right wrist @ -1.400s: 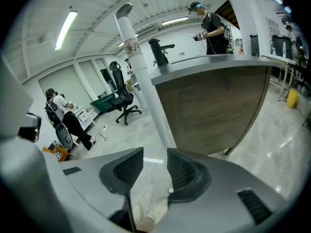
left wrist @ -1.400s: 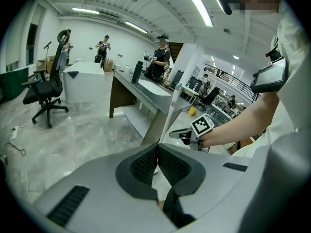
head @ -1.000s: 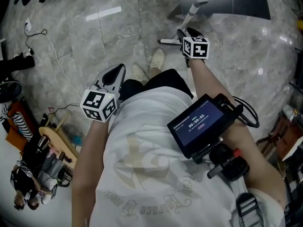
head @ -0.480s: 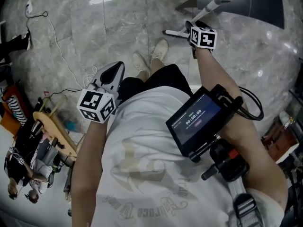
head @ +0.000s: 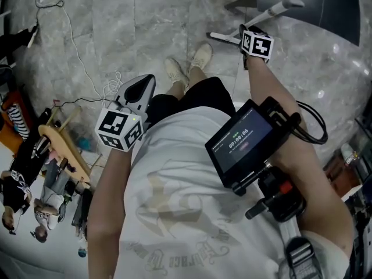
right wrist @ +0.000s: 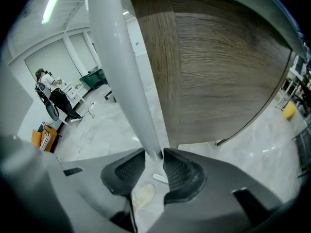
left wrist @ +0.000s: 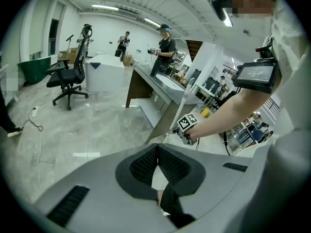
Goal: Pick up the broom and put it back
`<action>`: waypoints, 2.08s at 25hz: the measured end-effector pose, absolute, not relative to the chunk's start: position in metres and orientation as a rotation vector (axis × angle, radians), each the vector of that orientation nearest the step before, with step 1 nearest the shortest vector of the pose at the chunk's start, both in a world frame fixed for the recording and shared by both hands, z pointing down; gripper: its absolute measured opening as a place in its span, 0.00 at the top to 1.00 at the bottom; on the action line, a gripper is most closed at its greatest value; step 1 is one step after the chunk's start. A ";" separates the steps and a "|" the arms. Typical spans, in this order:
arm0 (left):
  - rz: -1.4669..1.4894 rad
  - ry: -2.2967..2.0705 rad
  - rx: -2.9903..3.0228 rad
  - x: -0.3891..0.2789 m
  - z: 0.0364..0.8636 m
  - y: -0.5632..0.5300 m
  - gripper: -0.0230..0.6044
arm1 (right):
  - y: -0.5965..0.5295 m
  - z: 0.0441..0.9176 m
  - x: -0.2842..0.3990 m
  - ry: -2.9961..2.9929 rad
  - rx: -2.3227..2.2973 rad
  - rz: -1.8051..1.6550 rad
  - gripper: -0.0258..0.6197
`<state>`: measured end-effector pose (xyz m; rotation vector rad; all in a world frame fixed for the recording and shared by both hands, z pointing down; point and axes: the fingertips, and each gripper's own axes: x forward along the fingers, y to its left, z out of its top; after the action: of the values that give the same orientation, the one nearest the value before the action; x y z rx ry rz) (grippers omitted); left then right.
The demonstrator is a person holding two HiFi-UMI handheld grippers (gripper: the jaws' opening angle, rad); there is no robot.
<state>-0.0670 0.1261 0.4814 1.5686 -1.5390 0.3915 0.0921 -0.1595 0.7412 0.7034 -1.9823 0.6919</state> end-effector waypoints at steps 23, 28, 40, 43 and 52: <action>0.409 -1.490 1.636 -0.076 0.491 0.098 0.94 | -0.145 0.742 0.104 -1.983 0.639 0.615 0.81; 0.423 -1.470 1.666 -0.080 0.491 0.092 0.94 | -0.141 0.739 0.110 -1.988 0.658 0.611 0.81; 0.464 -1.405 1.752 -0.091 0.496 0.067 0.94 | -0.144 0.733 0.123 -1.987 0.753 0.619 0.81; 0.468 -1.381 1.777 -0.092 0.506 0.058 0.94 | -0.147 0.732 0.126 -1.997 0.784 0.614 0.81; 0.456 -1.285 1.888 -0.086 0.515 0.029 0.94 | -0.159 0.702 0.153 -1.993 0.917 0.586 0.81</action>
<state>-0.0863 0.0294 0.5149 1.8884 -1.2849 0.4564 0.1532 -0.1593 0.7023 0.9165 -1.9929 0.5859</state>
